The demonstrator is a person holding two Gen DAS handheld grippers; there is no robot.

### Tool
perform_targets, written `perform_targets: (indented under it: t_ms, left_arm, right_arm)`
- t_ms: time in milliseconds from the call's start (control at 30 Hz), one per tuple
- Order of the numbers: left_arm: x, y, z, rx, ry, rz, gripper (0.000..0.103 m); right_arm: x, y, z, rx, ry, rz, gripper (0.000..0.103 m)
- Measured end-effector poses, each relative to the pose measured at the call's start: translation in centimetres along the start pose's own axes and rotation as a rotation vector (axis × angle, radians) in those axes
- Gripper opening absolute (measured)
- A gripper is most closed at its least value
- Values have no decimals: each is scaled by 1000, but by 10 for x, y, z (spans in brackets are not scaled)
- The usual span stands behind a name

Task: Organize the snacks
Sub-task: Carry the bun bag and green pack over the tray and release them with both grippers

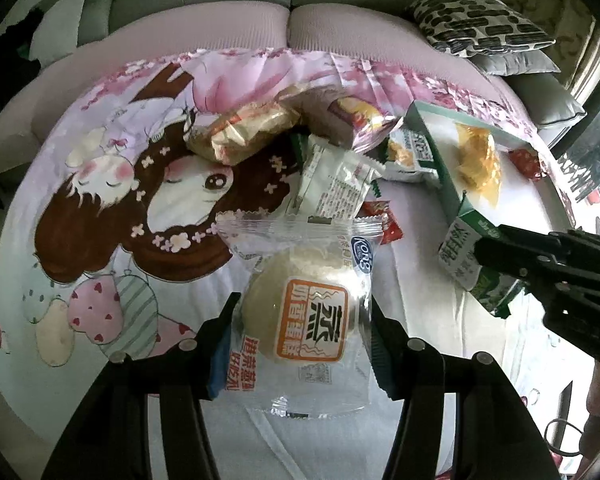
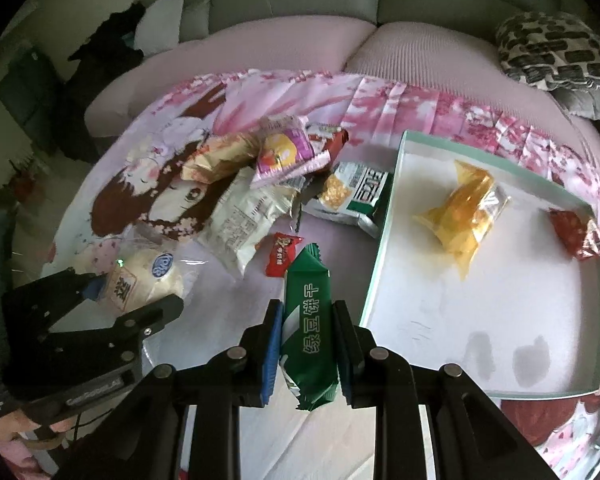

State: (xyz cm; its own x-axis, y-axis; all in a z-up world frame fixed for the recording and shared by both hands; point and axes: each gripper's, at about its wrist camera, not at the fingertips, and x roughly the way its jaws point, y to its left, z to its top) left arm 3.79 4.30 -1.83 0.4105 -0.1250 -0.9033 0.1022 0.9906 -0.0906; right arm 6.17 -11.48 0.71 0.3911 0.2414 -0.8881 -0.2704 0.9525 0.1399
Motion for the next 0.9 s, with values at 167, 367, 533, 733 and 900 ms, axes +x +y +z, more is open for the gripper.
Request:
perform_targets:
  t_ms: [167, 367, 533, 733, 900]
  left_arm:
    - [-22, -8, 3, 24, -44, 4, 58]
    - [-41, -30, 15, 64, -87, -22, 58]
    - [-43, -59, 27, 120, -96, -55, 58]
    - [-32, -100, 43, 190, -83, -103, 58]
    - [-17, -132, 55, 239, -63, -129, 58]
  right_arm:
    - [-25, -4, 1, 7, -50, 2, 26]
    - [-44, -18, -1, 34, -88, -3, 26]
    - [-50, -39, -5, 69, -95, -14, 26]
    - [-55, -78, -9, 133, -104, -51, 26]
    - [-59, -120, -16, 199, -106, -109, 26]
